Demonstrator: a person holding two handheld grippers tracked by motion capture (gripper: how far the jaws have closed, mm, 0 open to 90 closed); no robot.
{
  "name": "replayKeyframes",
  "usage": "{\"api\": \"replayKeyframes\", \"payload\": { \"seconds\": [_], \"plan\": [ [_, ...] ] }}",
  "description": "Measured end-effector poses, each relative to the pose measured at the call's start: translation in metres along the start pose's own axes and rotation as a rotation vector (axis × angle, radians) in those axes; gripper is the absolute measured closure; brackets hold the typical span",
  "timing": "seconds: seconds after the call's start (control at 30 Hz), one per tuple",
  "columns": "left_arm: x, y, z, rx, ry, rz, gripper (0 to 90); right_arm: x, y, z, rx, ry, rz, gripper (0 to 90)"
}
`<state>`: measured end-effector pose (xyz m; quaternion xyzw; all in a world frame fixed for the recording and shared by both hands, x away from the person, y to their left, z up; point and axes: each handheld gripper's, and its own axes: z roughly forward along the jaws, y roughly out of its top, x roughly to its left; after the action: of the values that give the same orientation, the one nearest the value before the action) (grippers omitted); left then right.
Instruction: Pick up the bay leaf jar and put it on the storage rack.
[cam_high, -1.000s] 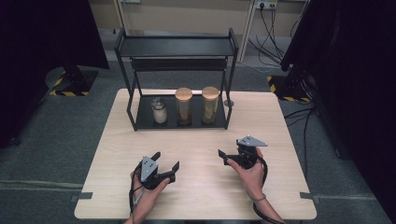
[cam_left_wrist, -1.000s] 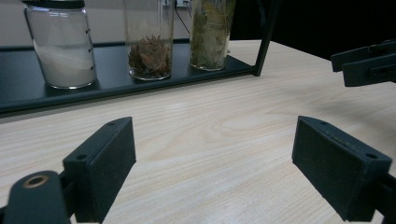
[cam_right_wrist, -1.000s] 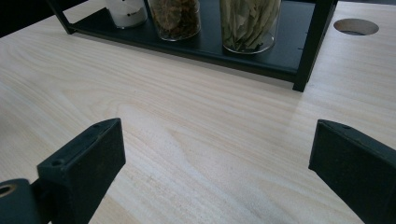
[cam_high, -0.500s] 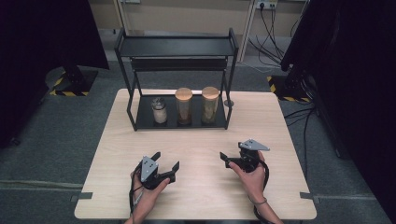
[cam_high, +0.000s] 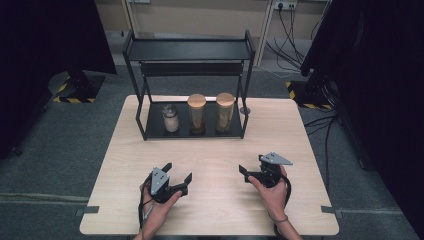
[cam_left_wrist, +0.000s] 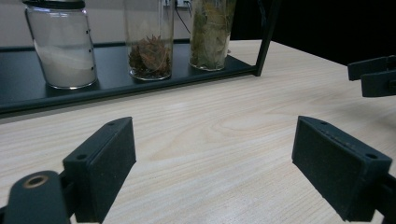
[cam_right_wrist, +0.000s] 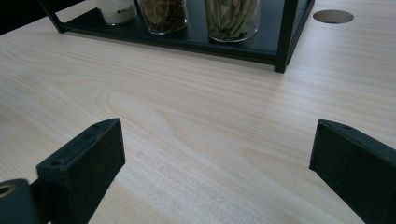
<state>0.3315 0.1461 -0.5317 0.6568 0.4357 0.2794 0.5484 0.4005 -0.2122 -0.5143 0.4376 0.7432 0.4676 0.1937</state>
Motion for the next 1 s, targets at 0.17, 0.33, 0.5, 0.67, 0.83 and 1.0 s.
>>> {"api": "replayKeyframes", "payload": {
  "seconds": [0.17,0.33,0.5,0.67,0.83,1.0],
  "plan": [
    [0.000,0.000,0.000,0.000,0.000,0.001,13.0,-0.001,-0.005,-0.002,0.002,-0.004,0.004,3.3],
    [0.000,0.000,0.000,-0.001,0.001,-0.001,13.0,-0.002,-0.008,-0.004,0.001,-0.007,0.008,3.3],
    [0.000,0.000,0.000,-0.001,0.001,0.001,13.0,-0.003,-0.009,-0.006,-0.001,-0.010,0.008,3.3],
    [0.000,0.000,0.000,-0.001,0.001,0.001,13.0,-0.004,-0.011,-0.008,-0.001,-0.011,0.009,3.3],
    [0.000,0.000,0.000,-0.001,0.001,0.000,13.0,-0.005,-0.012,-0.010,-0.001,-0.013,0.008,3.3],
    [0.000,0.000,0.000,-0.001,0.002,0.001,13.0,-0.007,-0.014,-0.012,-0.003,-0.018,0.011,3.3]
  ]
}}
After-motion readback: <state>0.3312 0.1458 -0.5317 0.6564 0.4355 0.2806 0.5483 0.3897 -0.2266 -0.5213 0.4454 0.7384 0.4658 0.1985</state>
